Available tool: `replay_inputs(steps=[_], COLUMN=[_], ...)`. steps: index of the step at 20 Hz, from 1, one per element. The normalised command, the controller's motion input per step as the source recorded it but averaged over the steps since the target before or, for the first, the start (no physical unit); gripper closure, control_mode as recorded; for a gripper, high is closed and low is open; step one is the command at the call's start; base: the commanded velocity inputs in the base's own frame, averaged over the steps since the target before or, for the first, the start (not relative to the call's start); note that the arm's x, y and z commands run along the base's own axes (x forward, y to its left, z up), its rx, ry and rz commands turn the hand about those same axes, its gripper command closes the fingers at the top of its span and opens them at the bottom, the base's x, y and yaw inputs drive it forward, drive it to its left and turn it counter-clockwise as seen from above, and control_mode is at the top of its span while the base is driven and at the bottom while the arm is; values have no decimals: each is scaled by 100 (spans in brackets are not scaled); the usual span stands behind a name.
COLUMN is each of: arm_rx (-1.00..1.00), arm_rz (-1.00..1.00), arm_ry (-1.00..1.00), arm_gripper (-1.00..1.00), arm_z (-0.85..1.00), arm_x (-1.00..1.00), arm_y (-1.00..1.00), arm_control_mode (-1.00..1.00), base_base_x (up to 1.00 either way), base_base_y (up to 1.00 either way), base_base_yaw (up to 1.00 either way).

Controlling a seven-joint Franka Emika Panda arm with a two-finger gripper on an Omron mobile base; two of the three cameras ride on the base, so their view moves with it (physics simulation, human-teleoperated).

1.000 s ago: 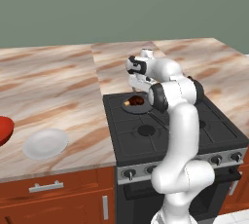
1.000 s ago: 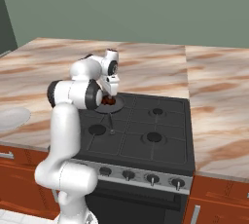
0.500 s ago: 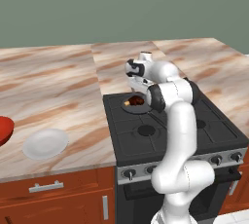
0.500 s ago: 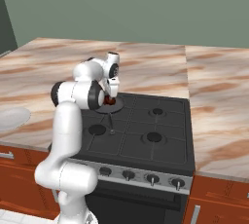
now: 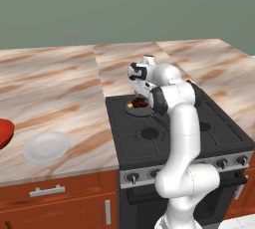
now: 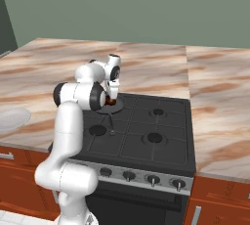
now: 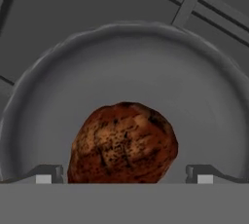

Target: Place the steak on the plate and place the lemon wedge on the same plate.

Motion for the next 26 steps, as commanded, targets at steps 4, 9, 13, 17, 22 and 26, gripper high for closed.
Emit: replay_inputs(steps=[4, 9, 13, 17, 22, 26], arm_rx=[0, 0, 0, 0, 0, 0], arm_rz=[-3, -2, -3, -2, -2, -2], arm_ry=[0, 0, -1, -2, -3, -6], arm_gripper=[-100, -100, -100, -100, -100, -100], arm_z=[-4, -19, -26, -19, -27, -27], arm_x=[0, 0, 0, 0, 0, 0], arm_y=[0, 0, 0, 0, 0, 0], arm_control_mode=[-100, -100, -100, -100, -100, -100], base_base_x=[0, 0, 0, 0, 0, 0], base_base_y=[0, 0, 0, 0, 0, 0], base_base_yaw=[0, 0, 0, 0, 0, 0])
